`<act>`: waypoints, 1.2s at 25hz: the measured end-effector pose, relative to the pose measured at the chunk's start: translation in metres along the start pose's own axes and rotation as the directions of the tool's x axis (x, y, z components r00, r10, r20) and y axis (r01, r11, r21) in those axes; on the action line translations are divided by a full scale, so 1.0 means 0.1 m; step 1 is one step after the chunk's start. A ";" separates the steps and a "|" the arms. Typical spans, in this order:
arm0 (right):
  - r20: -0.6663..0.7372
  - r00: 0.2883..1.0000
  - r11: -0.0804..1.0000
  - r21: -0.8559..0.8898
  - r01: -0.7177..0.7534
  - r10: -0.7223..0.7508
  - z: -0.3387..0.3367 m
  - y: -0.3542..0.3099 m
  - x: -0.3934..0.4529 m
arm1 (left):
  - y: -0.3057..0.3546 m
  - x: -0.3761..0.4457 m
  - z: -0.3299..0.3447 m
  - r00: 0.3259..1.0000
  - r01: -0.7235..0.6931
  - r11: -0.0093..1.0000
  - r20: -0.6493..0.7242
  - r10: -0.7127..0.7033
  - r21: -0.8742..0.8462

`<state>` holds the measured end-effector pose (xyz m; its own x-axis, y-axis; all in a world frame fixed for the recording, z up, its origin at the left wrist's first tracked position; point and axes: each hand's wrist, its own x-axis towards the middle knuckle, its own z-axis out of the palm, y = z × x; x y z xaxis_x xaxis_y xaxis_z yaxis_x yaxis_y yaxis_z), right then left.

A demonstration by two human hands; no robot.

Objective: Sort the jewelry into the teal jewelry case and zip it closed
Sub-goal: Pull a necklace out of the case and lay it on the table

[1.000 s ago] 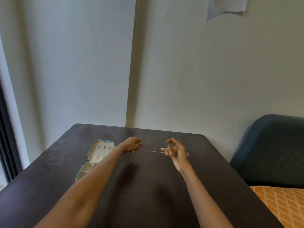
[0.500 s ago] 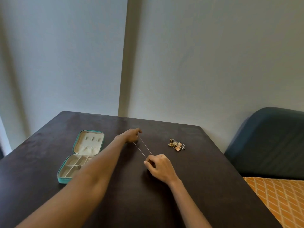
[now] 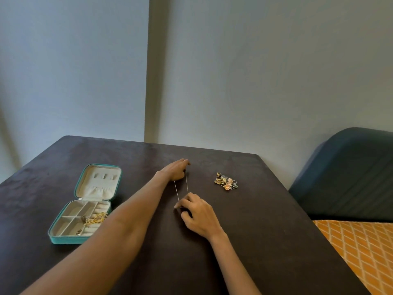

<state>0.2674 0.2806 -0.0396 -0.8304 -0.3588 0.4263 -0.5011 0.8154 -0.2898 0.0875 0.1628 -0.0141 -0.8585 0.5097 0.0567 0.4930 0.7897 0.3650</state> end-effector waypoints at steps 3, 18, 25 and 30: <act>-0.076 0.977 0.968 0.171 -0.183 0.198 -0.03 0.03 -0.01 | -0.01 -0.05 -0.08 0.999 0.010 1.000 0.047 -0.009 -0.028; -0.056 0.938 0.939 0.050 -0.339 0.341 -0.04 0.03 -0.11 | -0.30 -0.41 0.16 0.981 0.169 0.985 -0.101 -0.165 0.030; 0.008 0.936 0.932 0.086 -0.351 0.352 -0.03 0.06 -0.06 | -0.28 -0.09 0.15 0.980 0.185 0.981 -0.058 -0.189 -0.056; 0.052 0.937 0.927 0.140 -0.349 0.345 -0.04 0.13 0.02 | -0.25 0.19 0.11 0.981 0.192 0.981 0.013 -0.192 -0.037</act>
<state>0.2598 0.2923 -0.0390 -0.9638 -0.0785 0.2550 -0.2087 0.8174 -0.5370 0.0605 0.1567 -0.0323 -0.9353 0.3529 -0.0264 0.3131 0.8598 0.4033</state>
